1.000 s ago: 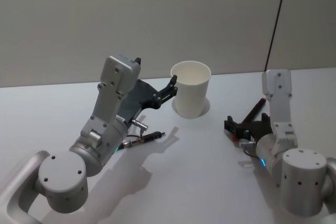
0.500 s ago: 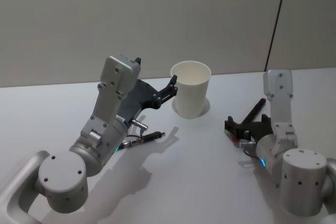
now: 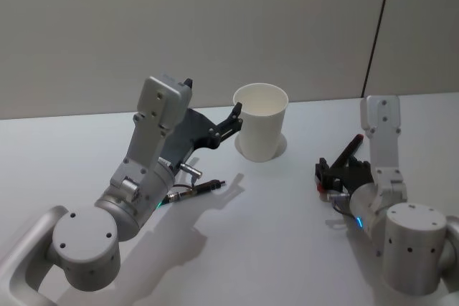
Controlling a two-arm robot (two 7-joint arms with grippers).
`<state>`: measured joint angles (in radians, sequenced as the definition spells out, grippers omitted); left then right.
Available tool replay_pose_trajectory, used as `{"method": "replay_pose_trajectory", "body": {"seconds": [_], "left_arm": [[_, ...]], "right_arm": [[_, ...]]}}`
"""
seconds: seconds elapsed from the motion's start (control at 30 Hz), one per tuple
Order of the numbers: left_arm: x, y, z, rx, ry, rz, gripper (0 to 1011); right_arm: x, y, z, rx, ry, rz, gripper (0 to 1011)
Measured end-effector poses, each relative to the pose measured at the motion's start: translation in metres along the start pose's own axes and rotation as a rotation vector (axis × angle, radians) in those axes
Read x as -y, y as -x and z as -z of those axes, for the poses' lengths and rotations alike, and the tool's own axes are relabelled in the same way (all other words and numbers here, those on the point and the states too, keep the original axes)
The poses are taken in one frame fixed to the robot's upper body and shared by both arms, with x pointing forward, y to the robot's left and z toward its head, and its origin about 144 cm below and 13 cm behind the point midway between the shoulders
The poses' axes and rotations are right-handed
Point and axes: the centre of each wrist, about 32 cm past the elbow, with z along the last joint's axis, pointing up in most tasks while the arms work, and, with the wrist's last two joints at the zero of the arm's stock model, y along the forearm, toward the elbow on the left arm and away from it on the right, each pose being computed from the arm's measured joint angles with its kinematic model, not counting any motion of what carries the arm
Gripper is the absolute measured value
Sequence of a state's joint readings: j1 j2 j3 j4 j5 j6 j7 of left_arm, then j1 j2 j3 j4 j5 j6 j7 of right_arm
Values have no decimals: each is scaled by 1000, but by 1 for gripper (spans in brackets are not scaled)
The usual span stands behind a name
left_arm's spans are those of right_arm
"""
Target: Place the pen into the pen holder.
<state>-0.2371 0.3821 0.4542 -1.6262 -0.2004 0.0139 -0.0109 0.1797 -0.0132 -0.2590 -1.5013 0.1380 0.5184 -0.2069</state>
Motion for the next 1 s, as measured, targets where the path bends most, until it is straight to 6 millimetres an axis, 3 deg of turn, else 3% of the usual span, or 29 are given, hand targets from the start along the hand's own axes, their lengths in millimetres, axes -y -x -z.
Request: {"method": "replay_pose_trajectory", "body": {"seconds": [0.47, 1.0], "left_arm": [[0, 0, 0, 0, 0, 0, 1001], [0, 0, 0, 0, 0, 0, 1001]], "right_arm": [[0, 0, 0, -2, 0, 0, 173], [0, 0, 0, -2, 0, 0, 166]]}}
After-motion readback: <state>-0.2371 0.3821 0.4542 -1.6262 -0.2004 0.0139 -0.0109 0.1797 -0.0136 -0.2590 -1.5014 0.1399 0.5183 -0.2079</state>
